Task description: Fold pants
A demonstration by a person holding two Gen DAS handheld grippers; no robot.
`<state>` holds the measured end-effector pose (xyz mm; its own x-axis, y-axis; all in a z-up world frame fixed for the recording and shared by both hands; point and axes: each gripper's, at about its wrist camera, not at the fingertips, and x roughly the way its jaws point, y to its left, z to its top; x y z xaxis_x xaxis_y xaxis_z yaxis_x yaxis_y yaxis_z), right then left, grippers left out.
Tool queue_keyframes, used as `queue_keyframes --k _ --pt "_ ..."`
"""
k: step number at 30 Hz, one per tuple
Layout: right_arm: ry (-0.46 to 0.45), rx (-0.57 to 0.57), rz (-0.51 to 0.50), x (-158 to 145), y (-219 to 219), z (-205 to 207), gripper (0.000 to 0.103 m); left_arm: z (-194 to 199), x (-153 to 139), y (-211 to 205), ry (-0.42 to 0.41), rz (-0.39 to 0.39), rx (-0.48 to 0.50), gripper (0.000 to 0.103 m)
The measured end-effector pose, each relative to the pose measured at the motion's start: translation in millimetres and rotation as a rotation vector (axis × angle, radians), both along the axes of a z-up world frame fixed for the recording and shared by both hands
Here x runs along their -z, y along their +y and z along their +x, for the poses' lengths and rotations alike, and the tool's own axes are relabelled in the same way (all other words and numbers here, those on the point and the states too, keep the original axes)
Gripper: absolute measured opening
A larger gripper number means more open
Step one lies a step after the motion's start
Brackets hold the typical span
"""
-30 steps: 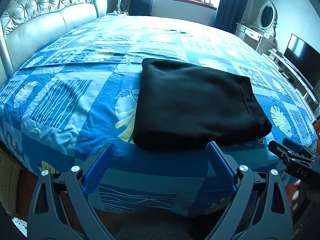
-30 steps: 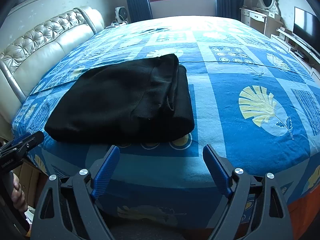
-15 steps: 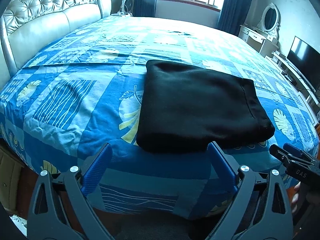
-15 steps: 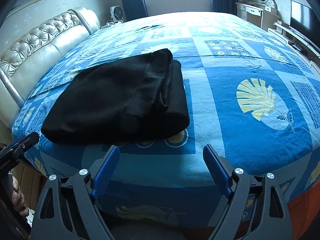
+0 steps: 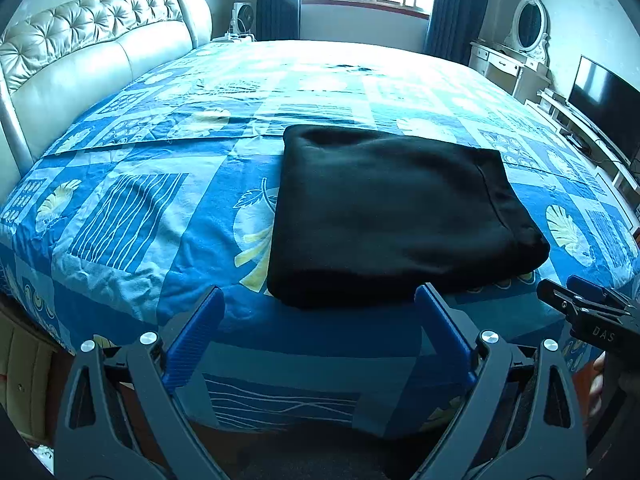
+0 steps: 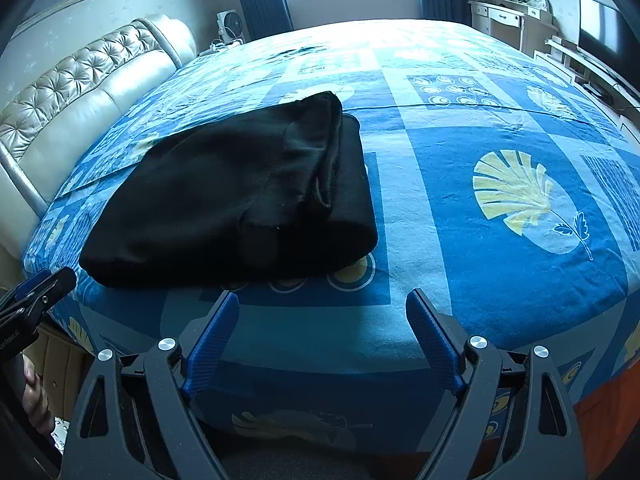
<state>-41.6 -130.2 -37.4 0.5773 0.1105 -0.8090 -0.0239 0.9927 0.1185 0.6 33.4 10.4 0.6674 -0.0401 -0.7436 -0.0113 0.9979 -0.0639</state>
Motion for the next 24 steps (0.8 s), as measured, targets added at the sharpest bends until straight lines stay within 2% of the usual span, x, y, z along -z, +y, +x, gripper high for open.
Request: queue_keyframes --k 24 --pt "0.026 -0.003 0.008 6.0 -0.1 1.9 0.085 3.3 1.3 2.5 0.018 0.012 -0.027 0.096"
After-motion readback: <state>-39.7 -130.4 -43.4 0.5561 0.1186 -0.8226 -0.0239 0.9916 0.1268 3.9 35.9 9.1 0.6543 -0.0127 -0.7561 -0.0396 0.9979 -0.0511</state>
